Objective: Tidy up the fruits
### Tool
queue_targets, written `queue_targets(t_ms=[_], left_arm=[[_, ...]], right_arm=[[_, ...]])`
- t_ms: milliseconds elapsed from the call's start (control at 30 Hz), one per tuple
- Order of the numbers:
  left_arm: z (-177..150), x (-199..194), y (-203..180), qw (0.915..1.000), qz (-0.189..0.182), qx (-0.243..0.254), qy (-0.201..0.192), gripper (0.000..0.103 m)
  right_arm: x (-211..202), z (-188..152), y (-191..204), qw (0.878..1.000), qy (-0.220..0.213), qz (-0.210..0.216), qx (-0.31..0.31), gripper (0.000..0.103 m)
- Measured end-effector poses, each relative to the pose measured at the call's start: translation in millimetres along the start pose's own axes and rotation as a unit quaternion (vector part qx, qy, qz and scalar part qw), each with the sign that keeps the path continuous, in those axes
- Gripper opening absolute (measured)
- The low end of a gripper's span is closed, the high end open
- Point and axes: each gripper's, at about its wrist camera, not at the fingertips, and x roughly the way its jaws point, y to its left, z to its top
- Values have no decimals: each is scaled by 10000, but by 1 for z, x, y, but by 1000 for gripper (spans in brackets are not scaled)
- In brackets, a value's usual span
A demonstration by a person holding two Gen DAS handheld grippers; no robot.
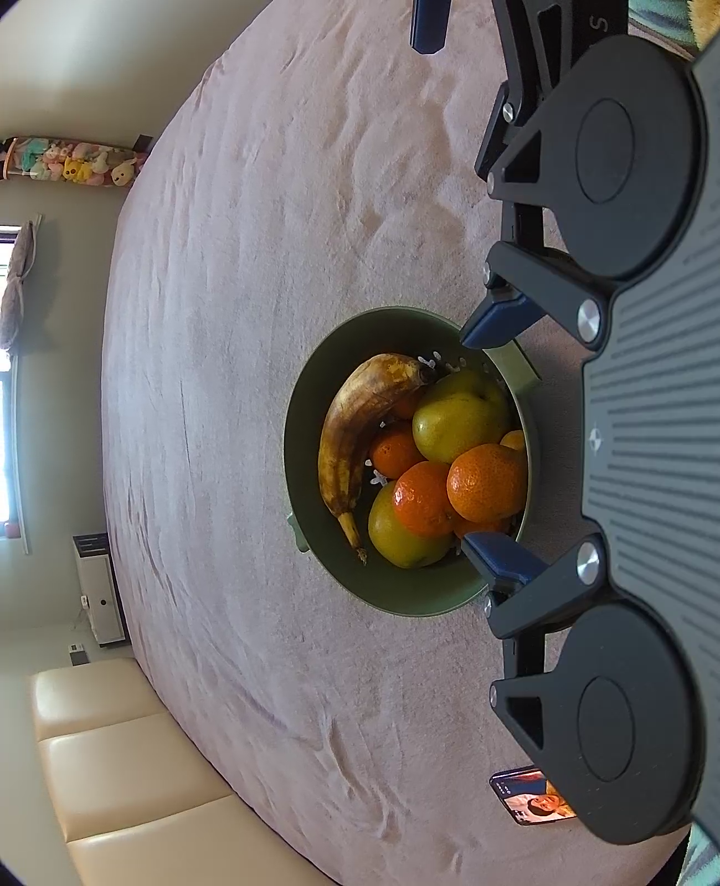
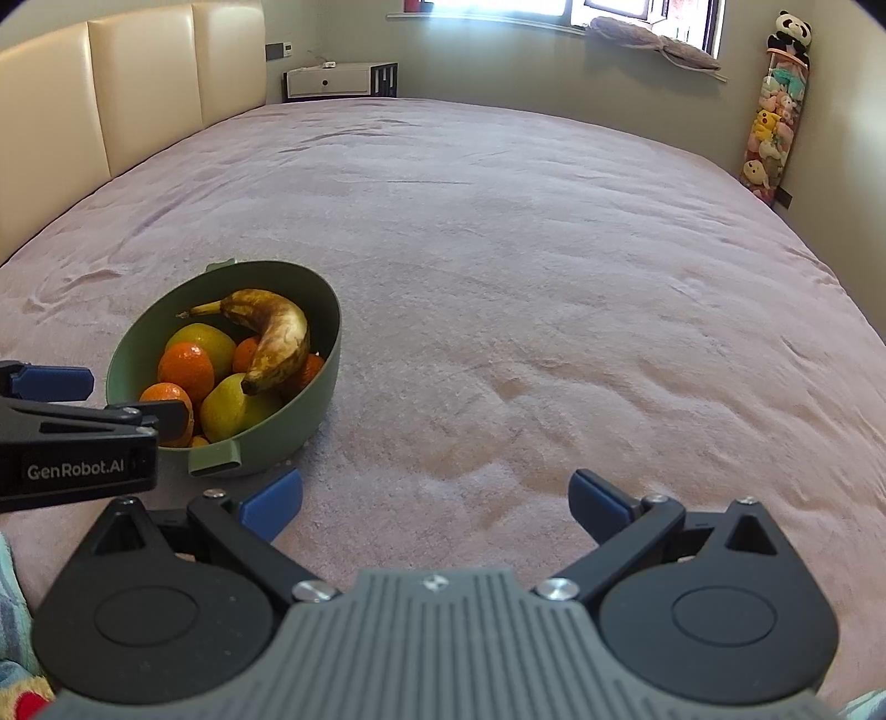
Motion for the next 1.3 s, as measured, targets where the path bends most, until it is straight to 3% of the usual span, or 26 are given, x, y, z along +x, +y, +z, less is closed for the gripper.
queue_targets(t_ms=[1300], left_arm=[[0, -2, 0, 10000, 12, 13, -12, 88]], right_arm=[[2, -2, -2, 10000, 36, -30, 77, 99]])
